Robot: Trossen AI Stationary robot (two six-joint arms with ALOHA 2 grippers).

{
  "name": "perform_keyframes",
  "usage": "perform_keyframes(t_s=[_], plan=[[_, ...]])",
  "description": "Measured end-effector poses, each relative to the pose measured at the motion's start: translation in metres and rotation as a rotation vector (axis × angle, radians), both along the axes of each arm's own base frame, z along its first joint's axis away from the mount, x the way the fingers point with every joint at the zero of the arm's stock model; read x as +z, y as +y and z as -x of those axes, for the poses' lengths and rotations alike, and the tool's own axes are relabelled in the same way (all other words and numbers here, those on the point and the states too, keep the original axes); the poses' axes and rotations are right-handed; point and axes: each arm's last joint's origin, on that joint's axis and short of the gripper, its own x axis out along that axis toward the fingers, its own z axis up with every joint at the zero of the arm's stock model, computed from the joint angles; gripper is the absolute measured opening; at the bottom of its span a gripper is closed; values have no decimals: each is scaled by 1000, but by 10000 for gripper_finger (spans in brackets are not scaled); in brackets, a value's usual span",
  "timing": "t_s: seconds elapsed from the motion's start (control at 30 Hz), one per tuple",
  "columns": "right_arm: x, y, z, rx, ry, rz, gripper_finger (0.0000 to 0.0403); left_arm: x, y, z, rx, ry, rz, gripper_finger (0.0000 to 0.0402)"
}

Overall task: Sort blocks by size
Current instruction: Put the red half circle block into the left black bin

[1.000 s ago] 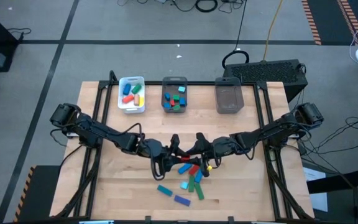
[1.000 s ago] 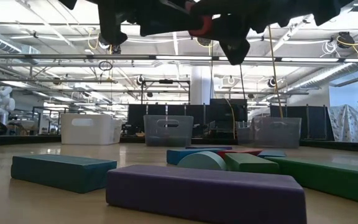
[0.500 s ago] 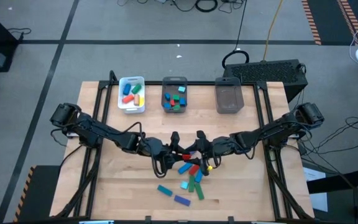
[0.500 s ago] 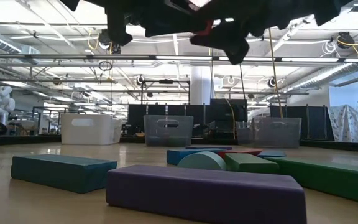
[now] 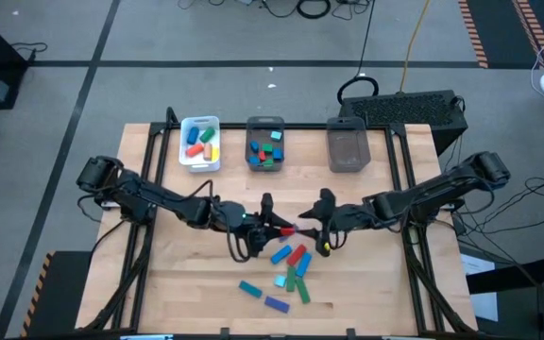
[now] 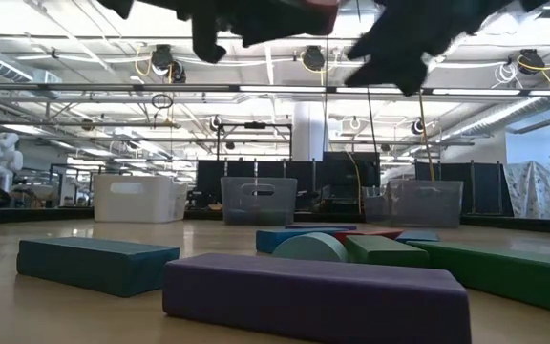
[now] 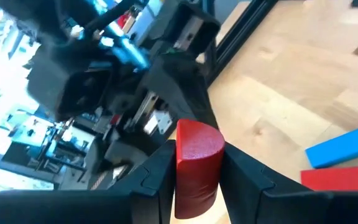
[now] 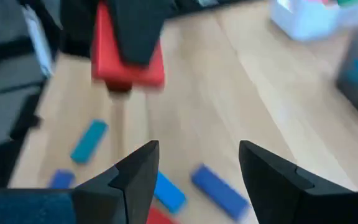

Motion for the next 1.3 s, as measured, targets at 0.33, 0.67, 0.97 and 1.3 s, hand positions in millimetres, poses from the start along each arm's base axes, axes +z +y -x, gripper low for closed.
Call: perform_keyframes(t_s=[0.33,0.67,0.97,1.3], plan=[[-13,-2,33,-251,235,55,208,-1,34,-6,110,13,17,110],[-29,4,25,-285,269,52,208,-6,130,-5,492,22,288,111],[-46,7,16,-289,311,75,208,-20,208,21,728,128,488,111],[-55,12,3,-227,283,107,208,-42,235,25,780,181,554,128]])
